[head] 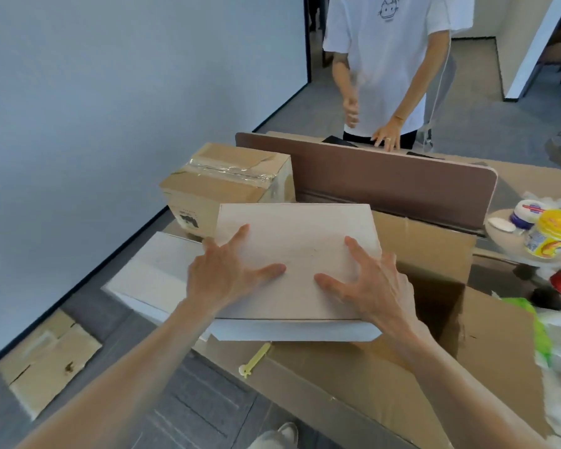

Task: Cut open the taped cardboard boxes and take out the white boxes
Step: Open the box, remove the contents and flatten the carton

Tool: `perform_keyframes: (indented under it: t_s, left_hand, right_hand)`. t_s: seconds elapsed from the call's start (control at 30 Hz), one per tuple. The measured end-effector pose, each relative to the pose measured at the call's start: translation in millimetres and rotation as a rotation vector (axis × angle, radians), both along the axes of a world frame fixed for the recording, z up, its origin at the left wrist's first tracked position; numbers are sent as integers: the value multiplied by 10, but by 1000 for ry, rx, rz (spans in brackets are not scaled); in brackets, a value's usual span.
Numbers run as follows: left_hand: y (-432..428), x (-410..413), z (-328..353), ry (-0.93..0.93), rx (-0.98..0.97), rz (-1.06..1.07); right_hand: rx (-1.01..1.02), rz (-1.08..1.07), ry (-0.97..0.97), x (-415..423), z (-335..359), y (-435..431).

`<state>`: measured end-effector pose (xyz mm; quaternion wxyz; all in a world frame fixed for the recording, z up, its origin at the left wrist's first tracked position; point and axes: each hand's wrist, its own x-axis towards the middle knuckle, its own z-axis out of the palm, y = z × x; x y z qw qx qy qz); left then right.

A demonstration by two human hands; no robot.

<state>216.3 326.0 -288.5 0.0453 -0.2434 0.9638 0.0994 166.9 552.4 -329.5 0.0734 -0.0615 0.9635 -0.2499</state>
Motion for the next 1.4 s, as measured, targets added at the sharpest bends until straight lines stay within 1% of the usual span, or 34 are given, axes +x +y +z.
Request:
perform_keyframes:
  t_s: [0.2,0.3,0.43,0.53,0.63,0.73,0.97,1.1,1.23,1.4]
  left_hand:
    - [-571,323,-91,-14,19,141]
    - [-888,397,-147,0,28,180]
    - [-1295,397,-203,-10,50,175]
    - [-1645,338,-265,-14,68,150]
    - [-2073,240,-304,-23,88,115]
    - [-2447,154,-355,-44,92,74]
    - [-3420,-143,-643,-91,137,-31]
    - [-3712,-313,-715,-56,138,-91]
    - [-3910,-452,-718,-46,140,-158]
    - [-4096,-523,-716,-36,163,-183]
  right_hand:
    - [-13,187,-3,100,-38,-553]
    - [-63,241,-16,156,-43,-827]
    - [-78,270,-47,189,-10,-1183]
    - [-73,272,-37,176,-2,-1483]
    - [-58,242,-43,171,-28,-1864]
    - [-55,213,-87,229,-93,-2195]
    - [-73,68,-116,342,-286,-3113]
    - [-24,8,-89,308,-280,-3438]
    - [-17,-45,-81,302,-283,-3626]
    - [-9,-82,-63,282,-308,-3811]
